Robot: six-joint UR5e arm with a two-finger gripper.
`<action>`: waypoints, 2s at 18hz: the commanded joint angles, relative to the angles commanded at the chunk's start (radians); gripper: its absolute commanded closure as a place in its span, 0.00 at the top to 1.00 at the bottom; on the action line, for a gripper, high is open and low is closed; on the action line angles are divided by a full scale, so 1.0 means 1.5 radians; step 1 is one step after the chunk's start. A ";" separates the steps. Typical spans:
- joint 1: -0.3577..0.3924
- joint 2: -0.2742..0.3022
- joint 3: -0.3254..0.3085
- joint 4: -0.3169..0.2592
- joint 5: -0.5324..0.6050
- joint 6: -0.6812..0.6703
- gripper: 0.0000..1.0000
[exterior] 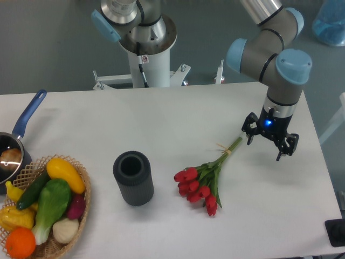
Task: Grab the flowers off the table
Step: 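Move the open gripper over the tied stems of the red tulips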
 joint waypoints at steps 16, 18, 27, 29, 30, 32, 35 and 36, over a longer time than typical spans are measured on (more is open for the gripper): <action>-0.012 0.005 -0.065 -0.001 -0.006 -0.019 1.00; -0.015 0.008 -0.076 -0.005 -0.006 -0.021 1.00; -0.082 -0.011 -0.080 -0.005 -0.005 -0.059 1.00; -0.082 -0.011 -0.087 -0.007 -0.003 -0.056 1.00; -0.081 -0.011 -0.091 -0.007 -0.002 -0.054 1.00; -0.081 -0.011 -0.093 -0.007 0.008 -0.053 1.00; -0.082 -0.014 -0.094 -0.007 0.041 -0.050 1.00; -0.083 -0.016 -0.094 -0.008 0.044 -0.050 1.00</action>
